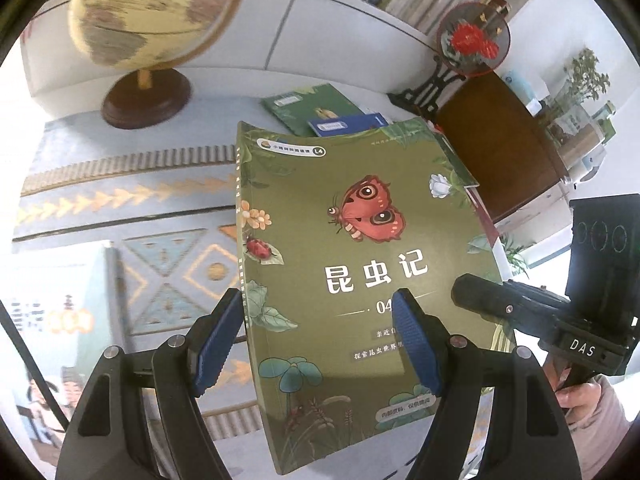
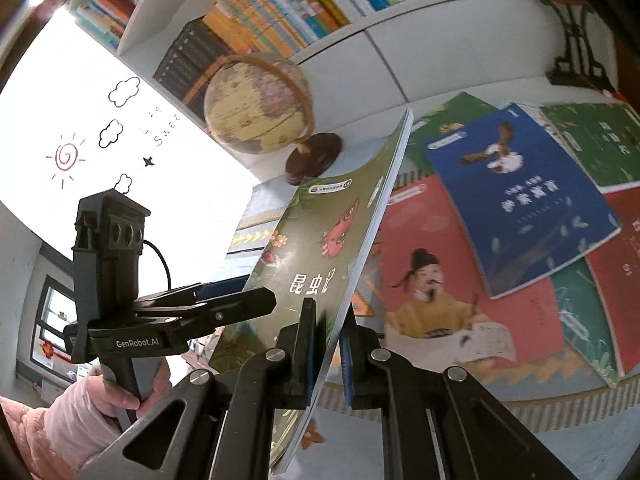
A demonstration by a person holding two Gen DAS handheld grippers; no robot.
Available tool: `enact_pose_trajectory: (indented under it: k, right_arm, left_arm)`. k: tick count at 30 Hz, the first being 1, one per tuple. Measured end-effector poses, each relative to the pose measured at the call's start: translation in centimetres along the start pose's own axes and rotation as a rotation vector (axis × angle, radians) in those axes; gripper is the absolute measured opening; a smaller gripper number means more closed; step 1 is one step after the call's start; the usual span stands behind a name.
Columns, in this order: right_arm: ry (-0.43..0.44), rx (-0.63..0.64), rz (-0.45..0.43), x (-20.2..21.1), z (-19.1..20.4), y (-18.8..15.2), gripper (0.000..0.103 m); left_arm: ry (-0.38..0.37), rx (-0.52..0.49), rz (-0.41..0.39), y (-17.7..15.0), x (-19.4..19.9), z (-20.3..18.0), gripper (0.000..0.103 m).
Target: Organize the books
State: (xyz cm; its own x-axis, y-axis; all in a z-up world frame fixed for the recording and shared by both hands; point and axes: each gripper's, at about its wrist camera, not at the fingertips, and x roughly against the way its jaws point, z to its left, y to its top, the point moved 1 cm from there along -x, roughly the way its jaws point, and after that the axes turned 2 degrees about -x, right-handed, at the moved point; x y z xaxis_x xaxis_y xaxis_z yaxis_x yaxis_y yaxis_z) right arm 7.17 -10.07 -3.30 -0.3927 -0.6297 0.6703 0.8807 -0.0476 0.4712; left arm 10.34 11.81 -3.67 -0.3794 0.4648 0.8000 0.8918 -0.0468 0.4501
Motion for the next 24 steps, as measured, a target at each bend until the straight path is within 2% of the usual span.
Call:
enact_pose_trajectory:
  k: [10,24]
  right_arm:
    - [0.022,0.038,0.020,-4.2,6.0,-0.6,0.011]
    - [0.066,0.075,0.067,-12.0,14.8,-3.3,0.011]
  left_arm:
    - [0.020,0.047,-0.031,-2.4,4.0,5.5,0.073]
    - [0.081,0.123,-0.059,-6.3,9.7,15.6,0.073]
